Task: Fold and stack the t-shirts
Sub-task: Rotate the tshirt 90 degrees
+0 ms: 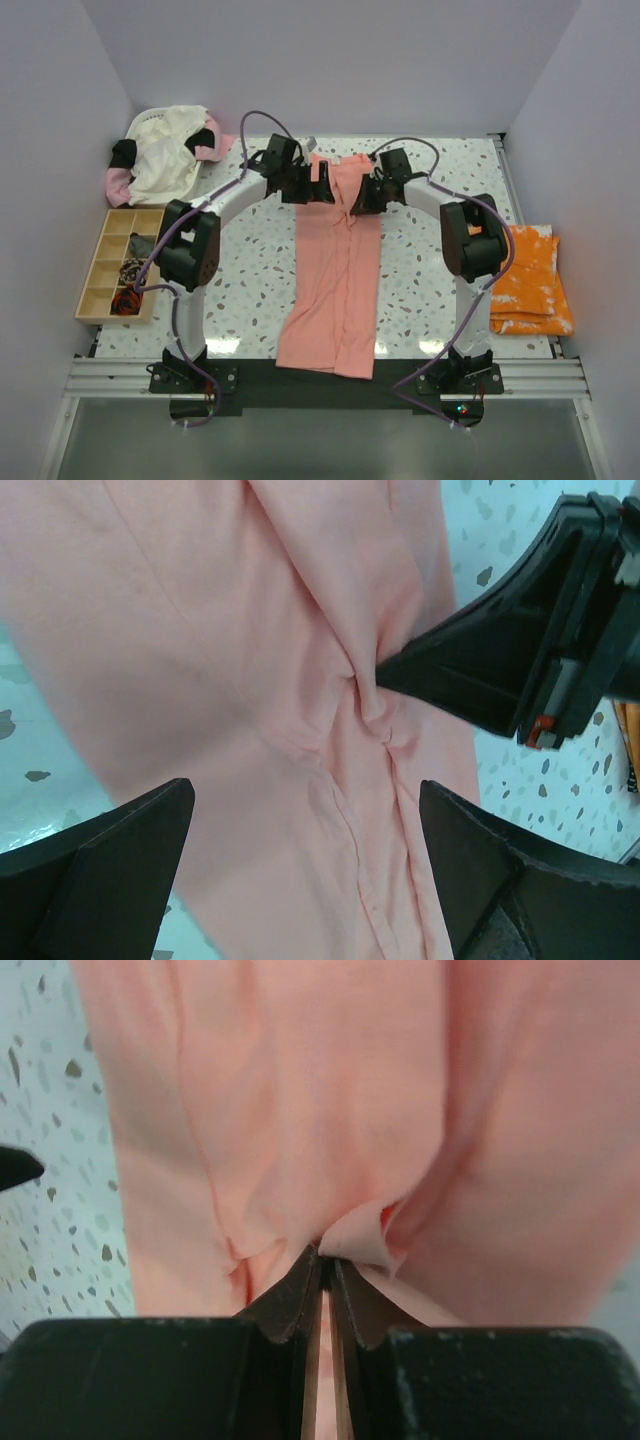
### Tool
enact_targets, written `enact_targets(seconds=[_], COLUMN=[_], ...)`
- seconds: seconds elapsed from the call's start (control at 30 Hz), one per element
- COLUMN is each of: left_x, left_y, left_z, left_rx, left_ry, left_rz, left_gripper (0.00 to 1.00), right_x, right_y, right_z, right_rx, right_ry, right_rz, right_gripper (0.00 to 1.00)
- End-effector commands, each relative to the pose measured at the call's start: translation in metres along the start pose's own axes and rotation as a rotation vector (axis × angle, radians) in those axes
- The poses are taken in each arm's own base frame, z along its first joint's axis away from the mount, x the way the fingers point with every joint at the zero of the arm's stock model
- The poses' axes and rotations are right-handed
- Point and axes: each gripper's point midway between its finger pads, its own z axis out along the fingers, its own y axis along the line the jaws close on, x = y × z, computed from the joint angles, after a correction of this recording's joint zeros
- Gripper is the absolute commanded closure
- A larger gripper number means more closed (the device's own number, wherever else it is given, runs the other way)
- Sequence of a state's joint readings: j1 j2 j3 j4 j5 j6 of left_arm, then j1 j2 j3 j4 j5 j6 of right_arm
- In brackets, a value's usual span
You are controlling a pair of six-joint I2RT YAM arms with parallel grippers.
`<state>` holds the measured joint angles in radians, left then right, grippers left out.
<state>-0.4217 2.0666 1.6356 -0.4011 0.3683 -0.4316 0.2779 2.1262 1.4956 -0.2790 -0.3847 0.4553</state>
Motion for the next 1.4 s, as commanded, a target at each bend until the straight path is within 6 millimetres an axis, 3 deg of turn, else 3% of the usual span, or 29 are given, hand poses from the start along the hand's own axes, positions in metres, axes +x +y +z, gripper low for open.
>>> enact_targets(seconds=[0.0,0.07,0.17,0.2,0.33,0.43,0.63,0.8,0.93,1.0,1.07,1.1,1.13,1.17,1.3,1.37], left_x=[-0.021,-0.023,-0.025,-0.026,-0.029,-0.033,-0.041,-0.042,-0.042,-0.040,-0.039,-0.038,-0.037,-0.036,-0.037,-0.036], left_y=[0.006,0.010,0.018,0.019,0.027,0.030,0.024,0.025,0.022,0.020,0.018,0.018,0.019,0.020,0.023,0.025], left_z=[-0.019,-0.023,-0.025,-0.026,-0.030,-0.037,-0.050,-0.055,-0.054,-0.053,-0.053,-0.053,-0.053,-0.053,-0.055,-0.055], left_rx=[-0.031,-0.045,-0.068,-0.066,-0.078,-0.076,-0.045,-0.038,-0.015,0.002,0.011,0.012,0.011,0.007,-0.001,-0.004], left_ry=[-0.072,-0.080,-0.095,-0.098,-0.110,-0.132,-0.168,-0.171,-0.164,-0.156,-0.149,-0.147,-0.144,-0.142,-0.141,-0.140], left_rz=[-0.002,-0.014,-0.036,-0.039,-0.065,-0.081,-0.071,-0.071,-0.075,-0.077,-0.078,-0.080,-0.078,-0.079,-0.075,-0.077], left_gripper=[0.00,0.00,0.00,0.00,0.00,0.00,0.00,0.00,0.00,0.00,0.00,0.00,0.00,0.00,0.00,0.00], right_x=[0.013,0.022,0.050,0.061,0.074,0.059,-0.005,-0.046,-0.079,-0.085,-0.096,-0.111,-0.105,-0.106,-0.110,-0.117], right_y=[0.078,0.084,0.086,0.088,0.072,0.061,0.061,0.055,0.049,0.042,0.048,0.058,0.054,0.054,0.052,0.049], right_z=[-0.015,-0.006,0.006,0.009,0.015,0.006,-0.029,-0.035,-0.017,-0.007,0.009,0.008,0.023,0.027,0.034,0.028], right_rx=[-0.122,-0.111,-0.092,-0.088,-0.032,0.057,0.143,0.138,0.142,0.152,0.103,0.071,0.054,0.052,0.055,0.075], right_ry=[0.027,0.063,0.151,0.182,0.209,0.118,-0.139,-0.208,-0.225,-0.201,-0.194,-0.219,-0.188,-0.180,-0.199,-0.238], right_rz=[-0.262,-0.337,-0.399,-0.412,-0.415,-0.405,-0.343,-0.277,-0.241,-0.225,-0.207,-0.204,-0.190,-0.169,-0.141,-0.144], right_gripper=[0.90,0.87,0.76,0.61,0.51,0.48,0.47,0.43,0.41,0.41,0.41,0.41,0.41,0.41,0.41,0.40])
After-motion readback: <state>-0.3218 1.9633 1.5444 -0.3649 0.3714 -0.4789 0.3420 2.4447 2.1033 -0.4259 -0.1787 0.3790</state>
